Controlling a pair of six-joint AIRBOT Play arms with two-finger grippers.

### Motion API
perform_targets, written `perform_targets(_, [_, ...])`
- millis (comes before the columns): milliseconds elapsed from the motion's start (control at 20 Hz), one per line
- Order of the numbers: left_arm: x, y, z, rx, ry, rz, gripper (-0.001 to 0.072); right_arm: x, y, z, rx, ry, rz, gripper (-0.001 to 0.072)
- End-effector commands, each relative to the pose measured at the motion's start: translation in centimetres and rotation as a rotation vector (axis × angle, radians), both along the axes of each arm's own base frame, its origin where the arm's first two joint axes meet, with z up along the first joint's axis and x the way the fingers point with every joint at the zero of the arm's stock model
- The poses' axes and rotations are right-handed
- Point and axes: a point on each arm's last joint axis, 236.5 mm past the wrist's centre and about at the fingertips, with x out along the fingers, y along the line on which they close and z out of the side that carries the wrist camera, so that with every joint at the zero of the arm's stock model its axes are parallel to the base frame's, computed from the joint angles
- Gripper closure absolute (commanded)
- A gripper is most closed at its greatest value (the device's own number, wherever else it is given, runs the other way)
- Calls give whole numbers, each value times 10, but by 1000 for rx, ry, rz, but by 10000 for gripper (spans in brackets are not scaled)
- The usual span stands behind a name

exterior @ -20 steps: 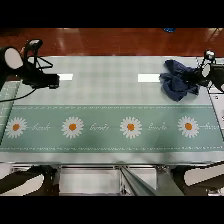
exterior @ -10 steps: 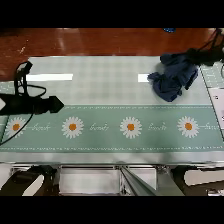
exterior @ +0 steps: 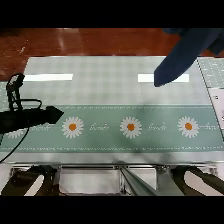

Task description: Fold the shirts.

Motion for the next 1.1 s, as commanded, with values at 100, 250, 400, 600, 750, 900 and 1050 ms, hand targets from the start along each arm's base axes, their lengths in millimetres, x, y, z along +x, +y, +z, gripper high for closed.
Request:
perform_targets(100, [4, -12, 9, -69, -33, 6, 197, -105, 73, 33, -94, -54, 279, 680])
perform_targets(250, [4, -12, 9, -69, -31, 6, 197, -127, 118, -6, -101, 50, 442, 680])
perform_targets(400, [4, -12, 9, -68, -31, 6, 197, -144, 186, -99, -123, 280, 668, 680])
perform_targets(600, [4, -10, 8, -61, -33, 7, 197, -162, 255, -269, -166, 619, 710, 680])
perform_targets(750, [4, -10, 8, -61, -33, 7, 197, -186, 291, -367, -166, 842, 739, 680])
perform_targets(900, [5, -10, 8, -61, -33, 7, 198, -199, 328, -407, -120, 950, 778, 678])
perform_targets(1050, [4, -10, 8, -62, -31, 7, 198, -195, 339, -416, -36, 1006, 764, 302])
